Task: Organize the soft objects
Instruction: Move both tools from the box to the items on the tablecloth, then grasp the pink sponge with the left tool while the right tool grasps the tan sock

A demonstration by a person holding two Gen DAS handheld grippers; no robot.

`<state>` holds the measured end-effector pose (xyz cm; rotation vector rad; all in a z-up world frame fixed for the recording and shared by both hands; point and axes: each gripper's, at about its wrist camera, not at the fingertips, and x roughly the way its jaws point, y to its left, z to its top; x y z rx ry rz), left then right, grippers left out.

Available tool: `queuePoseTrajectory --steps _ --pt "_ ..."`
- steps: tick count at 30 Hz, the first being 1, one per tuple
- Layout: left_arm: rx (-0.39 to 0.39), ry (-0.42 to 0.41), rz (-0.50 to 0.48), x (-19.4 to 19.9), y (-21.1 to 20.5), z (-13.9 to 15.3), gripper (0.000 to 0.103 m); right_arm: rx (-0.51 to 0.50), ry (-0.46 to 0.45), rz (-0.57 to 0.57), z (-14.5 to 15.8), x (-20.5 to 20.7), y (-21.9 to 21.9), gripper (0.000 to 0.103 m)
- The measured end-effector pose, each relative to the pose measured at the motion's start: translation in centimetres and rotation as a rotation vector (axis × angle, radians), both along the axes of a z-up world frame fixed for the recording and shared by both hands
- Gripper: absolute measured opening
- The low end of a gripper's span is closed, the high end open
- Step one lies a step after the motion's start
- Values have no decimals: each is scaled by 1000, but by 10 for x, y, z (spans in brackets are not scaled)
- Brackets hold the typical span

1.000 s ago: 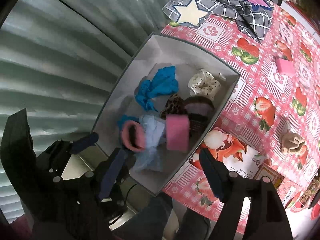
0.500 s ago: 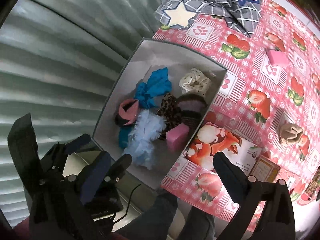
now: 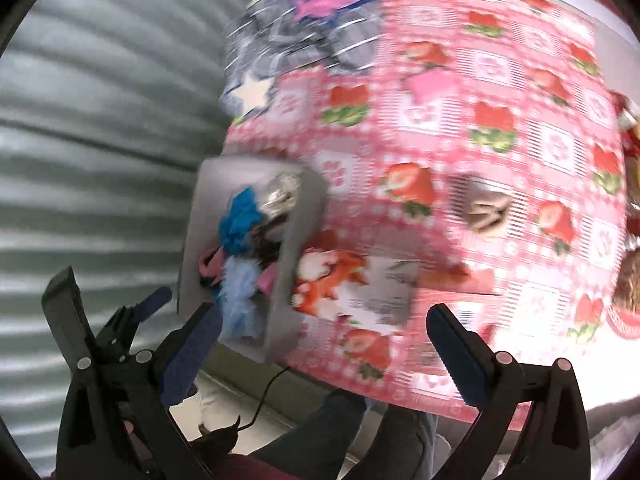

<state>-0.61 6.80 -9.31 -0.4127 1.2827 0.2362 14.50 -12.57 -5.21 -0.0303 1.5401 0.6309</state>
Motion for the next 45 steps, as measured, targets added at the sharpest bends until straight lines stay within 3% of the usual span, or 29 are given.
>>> queuePoseTrajectory --steps 7,13,26,32,35,36,37,38,41,45 --pt "28 39 -101 31 -38 -4 103 -45 32 -149 -29 43 -70 103" --pt "66 62 -140 65 -58 -8 103 -117 120 -175 -87 70 -102 103" --pt "157 159 -191 145 -73 -25 103 -145 228 -30 -199 124 -57 103" --pt "224 165 -270 207 -81 -44 103 -200 194 24 -230 122 -46 103" --pt "249 166 -312 239 -88 -60 103 -219 132 54 -226 114 -49 88" --pt "257 170 -328 250 -91 -67 103 -228 96 76 -222 112 -51 68" --pt "265 175 -337 260 -92 -74 103 -225 80 90 -218 111 -53 39" --pt "274 180 -345 270 -94 -80 103 -201 94 93 -217 111 -57 31" --pt "278 177 -372 300 -100 -102 103 -128 164 19 -214 115 -84 31" --pt "337 168 -425 333 -105 -129 103 -50 181 -54 -201 114 -119 31"
